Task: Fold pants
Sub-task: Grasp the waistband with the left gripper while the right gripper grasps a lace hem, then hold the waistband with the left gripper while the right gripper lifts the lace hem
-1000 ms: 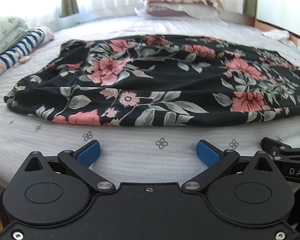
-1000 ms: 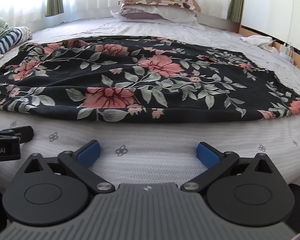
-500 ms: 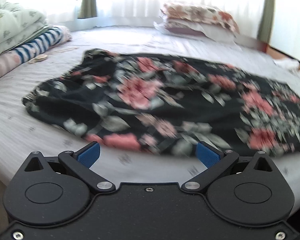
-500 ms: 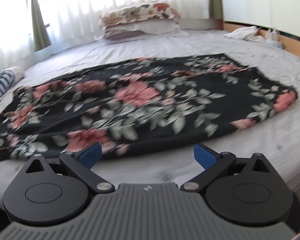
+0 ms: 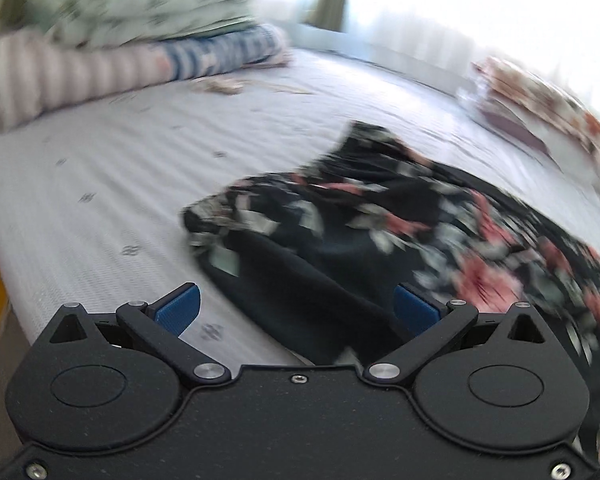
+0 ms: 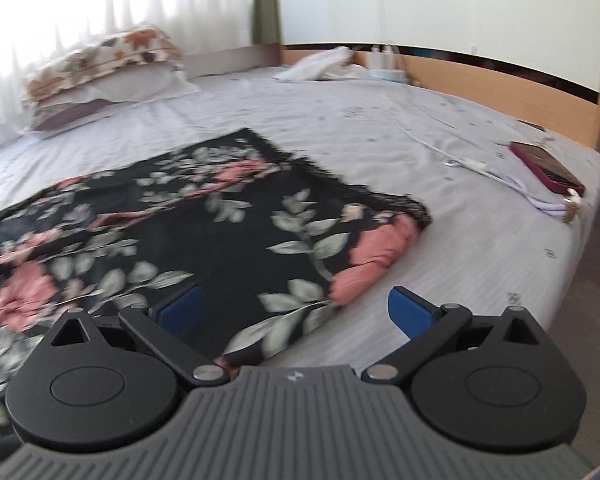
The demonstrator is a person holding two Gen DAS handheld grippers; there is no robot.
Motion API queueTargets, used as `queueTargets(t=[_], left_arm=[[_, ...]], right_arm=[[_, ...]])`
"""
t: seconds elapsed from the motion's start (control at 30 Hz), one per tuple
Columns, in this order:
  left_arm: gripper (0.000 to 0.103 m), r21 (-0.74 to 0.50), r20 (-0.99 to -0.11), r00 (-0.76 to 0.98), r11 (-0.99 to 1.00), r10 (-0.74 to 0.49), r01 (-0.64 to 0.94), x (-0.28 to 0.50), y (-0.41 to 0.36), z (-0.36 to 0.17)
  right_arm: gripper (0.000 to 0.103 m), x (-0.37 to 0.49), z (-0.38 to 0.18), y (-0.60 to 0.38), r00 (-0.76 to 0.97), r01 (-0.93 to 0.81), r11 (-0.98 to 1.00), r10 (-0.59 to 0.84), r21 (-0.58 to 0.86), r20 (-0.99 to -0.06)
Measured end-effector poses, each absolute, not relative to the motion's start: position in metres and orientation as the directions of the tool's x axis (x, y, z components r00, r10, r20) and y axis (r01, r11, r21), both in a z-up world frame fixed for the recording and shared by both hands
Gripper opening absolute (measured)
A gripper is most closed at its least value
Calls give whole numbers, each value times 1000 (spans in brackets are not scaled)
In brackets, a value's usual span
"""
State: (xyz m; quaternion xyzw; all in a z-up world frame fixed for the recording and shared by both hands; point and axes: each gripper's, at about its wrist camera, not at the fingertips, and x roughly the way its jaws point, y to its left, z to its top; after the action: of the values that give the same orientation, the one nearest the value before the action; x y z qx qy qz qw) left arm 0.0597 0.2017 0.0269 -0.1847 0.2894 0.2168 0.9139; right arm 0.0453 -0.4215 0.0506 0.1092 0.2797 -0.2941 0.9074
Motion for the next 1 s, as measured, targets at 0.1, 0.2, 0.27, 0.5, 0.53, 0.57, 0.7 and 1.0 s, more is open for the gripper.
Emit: queueTargets(t=[0.1,0.2,0.27,0.5,0.53,0.57,0.7,1.0], left_arm=[[103,-223,-646,687,779,333,-586,69,218,15],[103,-186,-617,693,786,374,-590,73,218,11],[103,-168,-628,680,787,379,-594,81,218,8],[54,-75,-616,629,759,475,-647,96,206,5],[35,-71,-609,633,761,479,-645,95,205,6],[28,-92,-606,643,762,468,-641,94,206,6],[7,-141,-608,659,757,442,-638,91,210,11],[3,-108,-567,667,760,483,-641,77,208,32]], right_arm=[[103,55,40,-443,640,625,780,-500,16,-584],[103,59,33,-462,640,643,762,-481,76,-600],[102,63,30,-471,643,648,754,-465,110,-608],[75,79,27,-485,641,644,759,-467,95,-609],[61,81,27,-485,632,648,758,-479,76,-609],[44,82,29,-486,626,649,758,-489,59,-608],[9,82,33,-492,632,642,761,-461,88,-623],[2,64,52,-482,626,654,755,-519,30,-582]])
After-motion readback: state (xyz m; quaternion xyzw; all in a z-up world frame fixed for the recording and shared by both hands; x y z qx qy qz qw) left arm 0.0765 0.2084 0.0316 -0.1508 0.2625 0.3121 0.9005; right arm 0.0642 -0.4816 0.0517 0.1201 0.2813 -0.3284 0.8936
